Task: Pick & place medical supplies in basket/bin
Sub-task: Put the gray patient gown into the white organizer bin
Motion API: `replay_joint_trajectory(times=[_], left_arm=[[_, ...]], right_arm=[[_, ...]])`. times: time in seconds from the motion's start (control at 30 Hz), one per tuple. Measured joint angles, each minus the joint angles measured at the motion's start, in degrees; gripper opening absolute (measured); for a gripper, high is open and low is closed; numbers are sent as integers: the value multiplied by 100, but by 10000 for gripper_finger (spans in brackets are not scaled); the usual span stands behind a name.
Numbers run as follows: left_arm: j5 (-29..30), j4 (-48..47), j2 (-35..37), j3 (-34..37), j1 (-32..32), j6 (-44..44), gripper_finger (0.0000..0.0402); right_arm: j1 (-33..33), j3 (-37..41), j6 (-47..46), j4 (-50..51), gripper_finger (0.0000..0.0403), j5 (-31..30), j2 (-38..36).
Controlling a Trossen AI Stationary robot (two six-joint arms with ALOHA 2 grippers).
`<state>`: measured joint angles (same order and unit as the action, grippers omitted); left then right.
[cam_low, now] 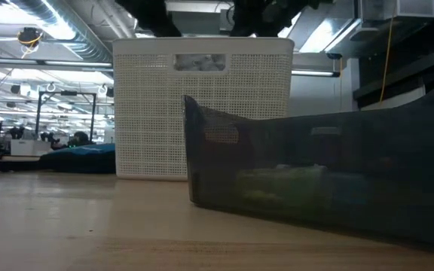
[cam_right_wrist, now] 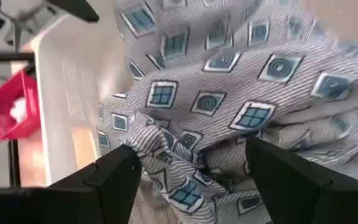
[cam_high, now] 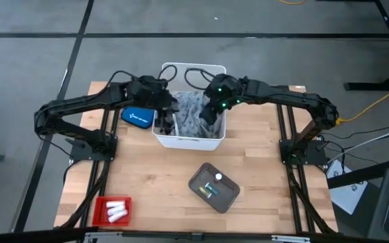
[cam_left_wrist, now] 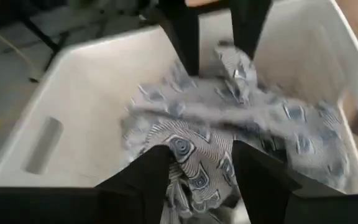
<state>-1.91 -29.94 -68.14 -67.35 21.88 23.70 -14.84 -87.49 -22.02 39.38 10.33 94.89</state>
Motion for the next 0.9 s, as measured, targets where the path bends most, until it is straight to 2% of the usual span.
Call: replay_joint_trajectory(times=[0.07,0.23,0.37,0.47,0.57,0.67,0.73,0.8,0.9], left_arm=[[20,-77,5,-46,0,-61,169],[-355,-804,-262,-24,58,-177,159],[-357,-148,-312,-28,-92,-162,150],[-91,597,-210,-28,-203,-15,147],[94,837,-94,-286,-235,223,148],[-24,205,-96,-953,-220,117,150],[-383,-424,-135,-1370,-201,-88,147],[-691,-898,-170,-1556,-188,-172,143],[-646,-990,-201,-1518,-193,-188,137]], right_arm=[[6,-1,17,-80,283,-37,-109],[11,-6,195,-767,283,-255,-540],[34,-16,160,-1045,283,-368,-694],[57,-16,26,-751,283,-14,-626],[113,-3,40,-372,283,-172,-508],[113,-1,107,-479,283,-240,-472],[109,-3,106,-614,283,-204,-465],[109,-6,107,-680,283,-28,-404],[141,-6,83,-726,283,151,-225]])
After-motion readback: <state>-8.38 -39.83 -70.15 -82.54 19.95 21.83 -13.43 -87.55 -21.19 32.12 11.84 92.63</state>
